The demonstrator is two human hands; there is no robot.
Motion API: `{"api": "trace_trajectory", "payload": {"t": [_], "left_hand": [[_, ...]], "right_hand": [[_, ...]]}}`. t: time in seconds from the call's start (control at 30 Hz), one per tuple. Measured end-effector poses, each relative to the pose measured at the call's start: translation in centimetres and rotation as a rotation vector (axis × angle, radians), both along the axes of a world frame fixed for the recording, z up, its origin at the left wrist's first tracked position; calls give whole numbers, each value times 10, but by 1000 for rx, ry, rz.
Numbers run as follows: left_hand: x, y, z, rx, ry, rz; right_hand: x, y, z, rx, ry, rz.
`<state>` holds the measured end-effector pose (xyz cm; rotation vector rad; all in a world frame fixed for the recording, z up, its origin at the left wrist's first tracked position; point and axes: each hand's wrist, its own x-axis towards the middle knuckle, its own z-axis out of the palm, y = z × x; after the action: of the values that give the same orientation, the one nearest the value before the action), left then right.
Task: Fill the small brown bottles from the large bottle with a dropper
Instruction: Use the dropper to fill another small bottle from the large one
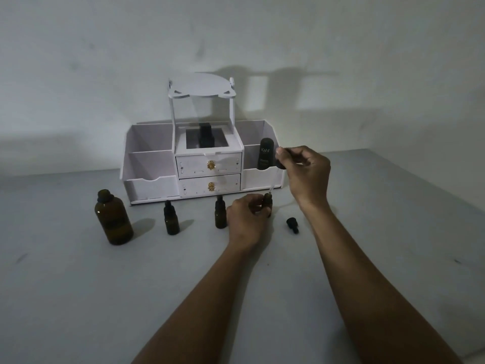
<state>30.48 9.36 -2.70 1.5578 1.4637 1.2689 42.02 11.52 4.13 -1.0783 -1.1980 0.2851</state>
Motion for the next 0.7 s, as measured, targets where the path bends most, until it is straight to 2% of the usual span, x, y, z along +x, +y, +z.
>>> {"api": "trace_trajectory", "payload": {"t": [0.7], "left_hand": [[0,-7,4,-43,-48,-15]], "right_hand": [[-3,-5,0,-26,-83,-42]]}}
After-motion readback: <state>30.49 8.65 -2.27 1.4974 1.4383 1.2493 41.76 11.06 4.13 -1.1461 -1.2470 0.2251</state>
